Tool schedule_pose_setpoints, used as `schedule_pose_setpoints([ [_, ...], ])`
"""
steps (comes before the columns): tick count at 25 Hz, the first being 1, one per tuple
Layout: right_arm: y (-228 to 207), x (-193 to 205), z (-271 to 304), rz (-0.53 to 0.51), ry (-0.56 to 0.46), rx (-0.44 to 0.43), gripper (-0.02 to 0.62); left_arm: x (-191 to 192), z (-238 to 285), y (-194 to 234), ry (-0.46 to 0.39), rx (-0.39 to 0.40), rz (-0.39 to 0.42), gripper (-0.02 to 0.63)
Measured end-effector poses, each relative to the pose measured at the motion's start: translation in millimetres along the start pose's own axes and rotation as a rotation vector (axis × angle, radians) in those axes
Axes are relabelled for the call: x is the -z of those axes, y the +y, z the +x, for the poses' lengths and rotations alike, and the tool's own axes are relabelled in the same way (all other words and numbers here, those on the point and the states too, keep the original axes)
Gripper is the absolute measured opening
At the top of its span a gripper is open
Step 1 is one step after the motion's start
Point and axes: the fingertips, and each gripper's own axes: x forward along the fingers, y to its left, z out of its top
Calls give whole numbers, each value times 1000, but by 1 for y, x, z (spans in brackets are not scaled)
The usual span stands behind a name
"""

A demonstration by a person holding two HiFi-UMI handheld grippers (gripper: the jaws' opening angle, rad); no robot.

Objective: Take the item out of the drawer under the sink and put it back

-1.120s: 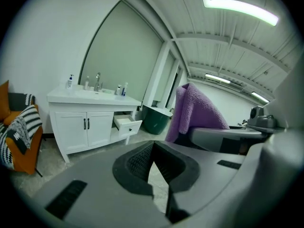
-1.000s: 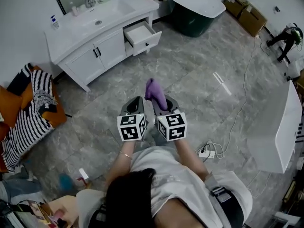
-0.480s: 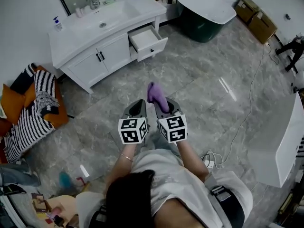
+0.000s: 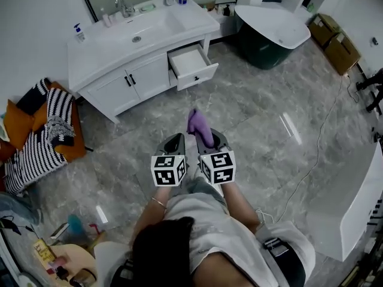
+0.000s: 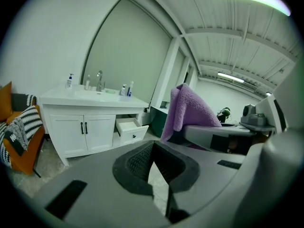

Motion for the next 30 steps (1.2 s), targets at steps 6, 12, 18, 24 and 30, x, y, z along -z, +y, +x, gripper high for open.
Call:
schedule_pose_setpoints([
  [6,-32,-9,17,-7,2,-26,74,-18,31,-11,-22,-20,1,3],
  [12,-64,-17,28,-23,5,-49,74,-29,60,-21,-38,-48,-13,3],
  [18,-94,-19,33,-34,7,-53,74,-37,87,-36,-55,-55,-13,3],
  [24,-114,-22,36,-28,5,-49,74,-44,105,-48,-55,-52,2,3],
  [30,-125,-20,36,-22,18,-48,74,-46,111,-53,-51,-61,-4,3],
])
